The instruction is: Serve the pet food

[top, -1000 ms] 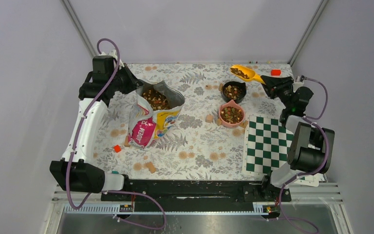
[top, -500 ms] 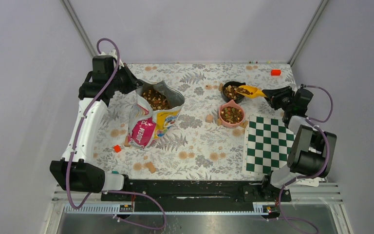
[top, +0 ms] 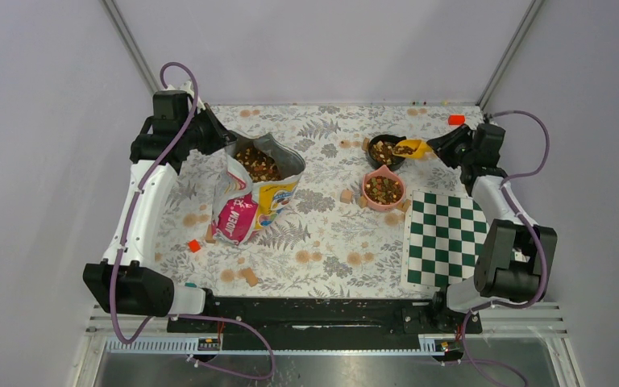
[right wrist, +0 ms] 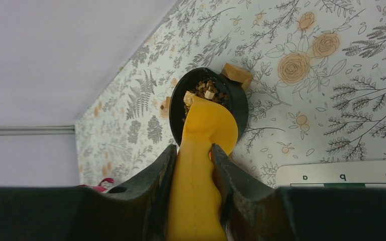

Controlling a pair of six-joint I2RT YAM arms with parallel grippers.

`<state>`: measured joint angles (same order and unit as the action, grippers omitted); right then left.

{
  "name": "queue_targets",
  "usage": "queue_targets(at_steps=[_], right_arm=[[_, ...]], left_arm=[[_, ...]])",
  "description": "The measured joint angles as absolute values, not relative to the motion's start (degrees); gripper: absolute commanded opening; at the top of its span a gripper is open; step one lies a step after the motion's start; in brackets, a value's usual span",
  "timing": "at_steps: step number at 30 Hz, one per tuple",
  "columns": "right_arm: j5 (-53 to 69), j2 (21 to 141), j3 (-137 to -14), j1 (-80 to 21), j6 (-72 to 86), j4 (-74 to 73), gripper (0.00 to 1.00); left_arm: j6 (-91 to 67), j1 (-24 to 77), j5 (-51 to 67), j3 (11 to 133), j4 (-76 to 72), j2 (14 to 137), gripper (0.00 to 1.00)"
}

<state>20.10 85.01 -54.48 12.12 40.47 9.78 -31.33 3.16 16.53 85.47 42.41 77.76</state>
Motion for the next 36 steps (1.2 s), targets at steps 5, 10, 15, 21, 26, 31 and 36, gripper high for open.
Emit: queue_targets(at_steps=[5, 10, 15, 21, 26, 31, 36], right_arm=[[11.7, 83.3, -57.4, 6.9, 34.0, 4.6, 0.00], [4.5, 80.8, -59.2, 2.1, 27.4, 0.9, 0.00], [0.0, 80.4, -62.4, -0.5, 21.5, -2.1, 0.00], [-0.5, 80.1, -63.5, -2.2, 17.6, -3.0, 0.00], [-0.4, 80.1, -63.5, -2.2, 17.2, -4.0, 0.00], [-1.6, 80.7, -63.8, -2.2, 17.4, -6.0, 0.00], [-2.3, 80.9, -65.4, -2.5, 17.4, -8.4, 0.00]], left_arm=[[-31.3, 3.1, 16.5, 85.5, 42.4, 77.8, 0.00], [-31.3, 3.1, 16.5, 85.5, 42.4, 77.8, 0.00], [-31.3, 3.1, 16.5, 85.5, 42.4, 77.8, 0.00], [-31.3, 3.1, 16.5, 85.5, 42.4, 77.8, 0.00], [-31.3, 3.1, 16.5, 85.5, 42.4, 77.8, 0.00], [-31.3, 3.1, 16.5, 85.5, 42.4, 77.8, 0.00], [-31.3, 3.1, 16.5, 85.5, 42.4, 77.8, 0.00]])
